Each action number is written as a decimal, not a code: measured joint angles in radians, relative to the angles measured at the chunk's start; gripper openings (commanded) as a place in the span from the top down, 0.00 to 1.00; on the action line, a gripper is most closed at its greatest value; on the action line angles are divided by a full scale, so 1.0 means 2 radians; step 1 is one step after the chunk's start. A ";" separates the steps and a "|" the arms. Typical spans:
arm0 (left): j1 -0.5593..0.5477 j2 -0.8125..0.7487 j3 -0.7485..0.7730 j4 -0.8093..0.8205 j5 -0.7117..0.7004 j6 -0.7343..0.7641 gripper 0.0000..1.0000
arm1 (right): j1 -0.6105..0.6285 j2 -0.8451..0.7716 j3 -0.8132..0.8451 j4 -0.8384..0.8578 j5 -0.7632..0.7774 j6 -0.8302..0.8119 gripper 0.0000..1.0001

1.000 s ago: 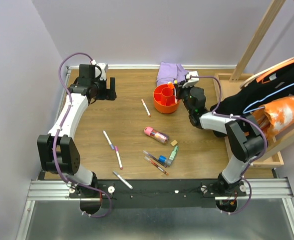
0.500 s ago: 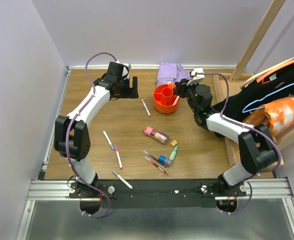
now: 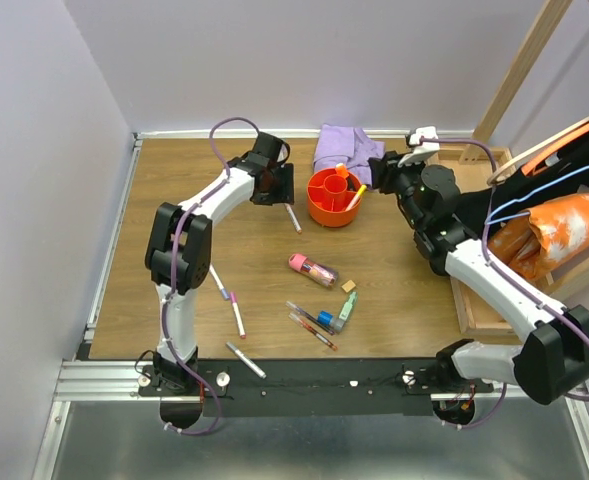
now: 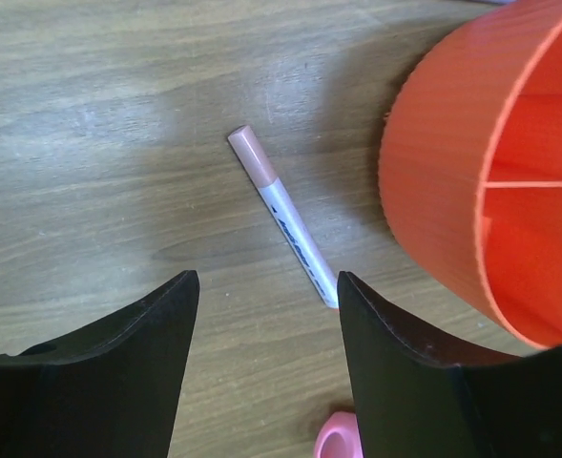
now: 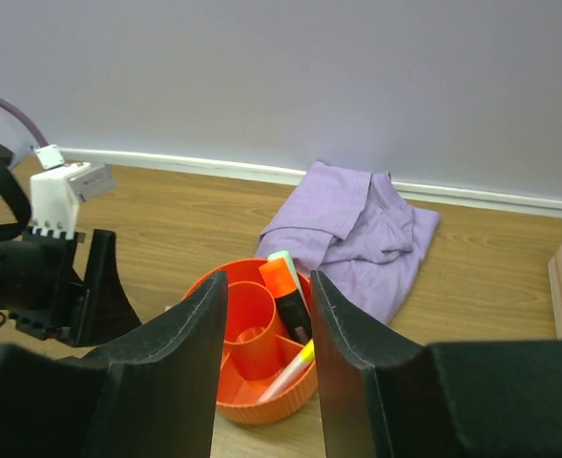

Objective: Sort the stationery into containers
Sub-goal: Place the pen in the storage box, then pick up the pen from the center of the board.

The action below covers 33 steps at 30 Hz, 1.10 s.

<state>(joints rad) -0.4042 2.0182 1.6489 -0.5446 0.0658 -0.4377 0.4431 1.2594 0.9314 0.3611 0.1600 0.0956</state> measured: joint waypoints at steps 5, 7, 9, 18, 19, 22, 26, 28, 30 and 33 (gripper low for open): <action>-0.005 0.029 0.014 -0.010 -0.010 -0.006 0.35 | 0.000 -0.019 0.000 -0.046 0.000 0.000 0.53; -0.008 0.039 0.022 -0.012 -0.013 -0.009 0.39 | 0.000 -0.027 0.000 -0.061 0.000 0.000 0.53; -0.008 0.050 0.033 -0.013 -0.015 -0.010 0.41 | 0.000 -0.033 0.000 -0.070 0.000 0.000 0.53; -0.016 0.107 0.077 -0.019 -0.017 -0.015 0.51 | 0.000 -0.053 0.000 -0.100 0.000 0.000 0.53; -0.019 0.112 0.080 -0.020 -0.017 -0.016 0.55 | 0.000 -0.055 0.000 -0.104 0.000 0.000 0.53; -0.029 0.119 0.084 -0.027 -0.020 -0.020 0.66 | -0.002 -0.061 0.000 -0.115 0.000 0.000 0.53; -0.041 0.125 0.092 -0.039 -0.025 -0.024 1.00 | -0.006 -0.068 0.000 -0.127 0.000 0.001 0.53; -0.045 0.127 0.099 -0.045 -0.034 -0.025 1.00 | -0.010 -0.070 0.000 -0.130 0.000 0.002 0.53; -0.047 0.129 0.104 -0.049 -0.045 -0.025 1.00 | -0.012 -0.070 0.000 -0.134 -0.001 0.004 0.53; -0.047 0.129 0.105 -0.052 -0.052 -0.023 1.00 | -0.015 -0.070 0.000 -0.141 -0.002 0.005 0.53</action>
<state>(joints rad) -0.4992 2.2768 1.8584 -0.6483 -0.0383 -0.4839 0.4129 1.1191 0.9314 0.0799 0.1551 0.1059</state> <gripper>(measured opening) 0.025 0.472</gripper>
